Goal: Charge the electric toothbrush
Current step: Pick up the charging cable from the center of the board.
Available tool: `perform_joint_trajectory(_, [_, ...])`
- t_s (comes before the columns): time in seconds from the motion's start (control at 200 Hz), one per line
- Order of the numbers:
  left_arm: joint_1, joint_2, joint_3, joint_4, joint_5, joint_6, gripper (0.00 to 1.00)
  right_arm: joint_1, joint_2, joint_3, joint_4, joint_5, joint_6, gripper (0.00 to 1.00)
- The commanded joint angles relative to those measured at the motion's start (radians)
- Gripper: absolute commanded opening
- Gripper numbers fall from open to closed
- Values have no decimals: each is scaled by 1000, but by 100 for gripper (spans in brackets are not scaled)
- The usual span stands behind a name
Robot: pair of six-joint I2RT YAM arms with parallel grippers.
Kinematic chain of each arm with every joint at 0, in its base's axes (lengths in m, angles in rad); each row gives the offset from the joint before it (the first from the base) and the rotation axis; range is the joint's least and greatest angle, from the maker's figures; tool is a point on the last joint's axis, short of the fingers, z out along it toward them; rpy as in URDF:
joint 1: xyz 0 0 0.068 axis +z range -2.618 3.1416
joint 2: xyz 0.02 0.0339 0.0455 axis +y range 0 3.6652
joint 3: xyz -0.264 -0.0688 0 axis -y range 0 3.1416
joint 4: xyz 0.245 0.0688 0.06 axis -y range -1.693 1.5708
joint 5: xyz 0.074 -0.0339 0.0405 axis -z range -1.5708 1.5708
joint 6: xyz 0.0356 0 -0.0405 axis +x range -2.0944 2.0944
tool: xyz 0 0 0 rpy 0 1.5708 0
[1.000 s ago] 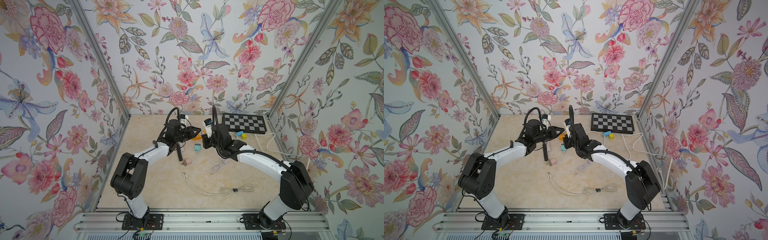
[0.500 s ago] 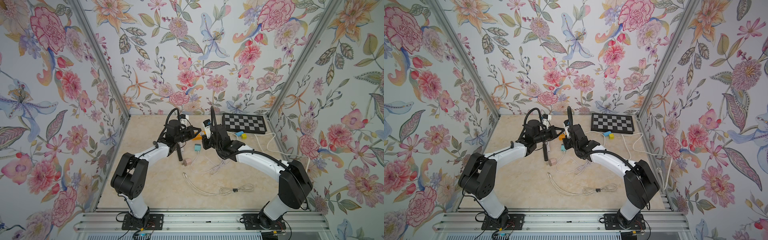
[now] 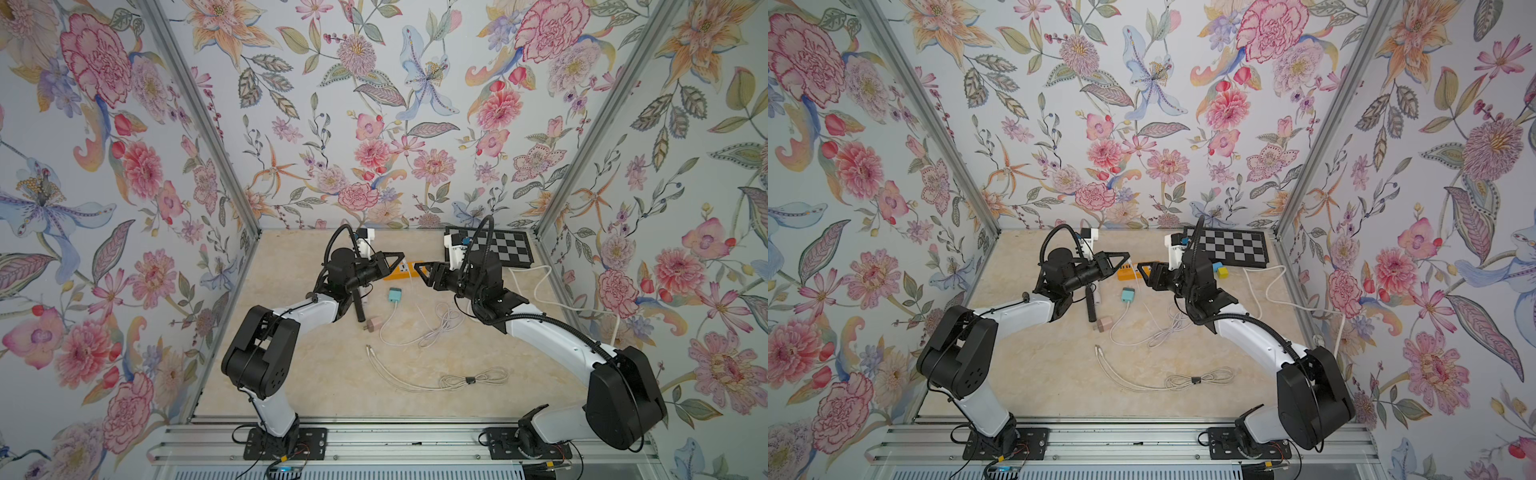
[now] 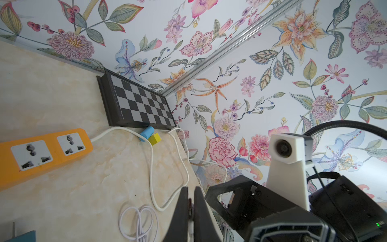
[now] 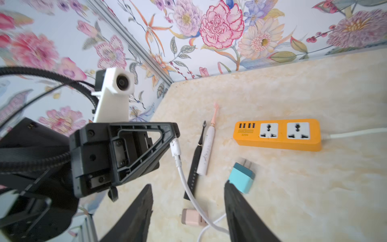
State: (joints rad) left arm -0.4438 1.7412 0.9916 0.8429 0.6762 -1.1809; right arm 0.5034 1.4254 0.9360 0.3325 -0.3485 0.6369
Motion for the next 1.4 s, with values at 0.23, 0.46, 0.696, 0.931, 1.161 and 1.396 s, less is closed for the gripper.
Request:
perform_joint_trajectory(0.23, [5, 22, -42, 401, 3, -251, 0, -4, 105, -89, 548, -206, 428, 56])
perform_joint_trajectory(0.46, [-4, 36, -42, 439, 2, -277, 0, -3, 178, -63, 711, -208, 528, 41])
perform_joint_trajectory(0.696, [-16, 50, -38, 478, -7, -303, 0, 8, 209, -26, 720, -201, 550, 27])
perform_joint_trajectory(0.931, [-21, 64, -25, 476, -10, -301, 0, 18, 234, -3, 734, -207, 564, 37])
perform_joint_trajectory(1.161, [-24, 60, -22, 475, -15, -292, 0, 17, 232, -6, 751, -187, 560, 7])
perform_joint_trajectory(1.396, [-27, 16, -39, 346, -68, -172, 6, 15, 199, -14, 663, -172, 491, 0])
